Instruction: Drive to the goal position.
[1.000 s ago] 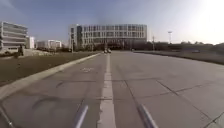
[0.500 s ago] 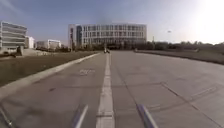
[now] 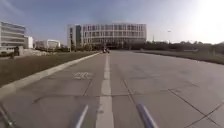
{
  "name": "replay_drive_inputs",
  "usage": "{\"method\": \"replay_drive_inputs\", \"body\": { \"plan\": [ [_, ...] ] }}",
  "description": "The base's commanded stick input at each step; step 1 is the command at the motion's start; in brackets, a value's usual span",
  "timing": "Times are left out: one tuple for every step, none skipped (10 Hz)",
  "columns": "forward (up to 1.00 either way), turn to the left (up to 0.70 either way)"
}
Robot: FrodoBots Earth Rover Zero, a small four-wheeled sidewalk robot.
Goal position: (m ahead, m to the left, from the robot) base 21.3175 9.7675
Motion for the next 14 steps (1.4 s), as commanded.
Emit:
{"method": "replay_drive_inputs", "body": {
  "plan": [
    [0.7, -0.14],
    [0.7, -0.14],
    [0.7, -0.14],
    [0.7, -0.14],
    [0.7, -0.14],
    [0.7, -0.14],
    [0.7, -0.14],
    [0.7, -0.14],
    [0.7, -0.14],
    [0.7, -0.14],
    [0.7, -0.14],
    [0.7, -0.14],
    [0.7, -0.14],
    [0.7, -0.14]
  ]
}}
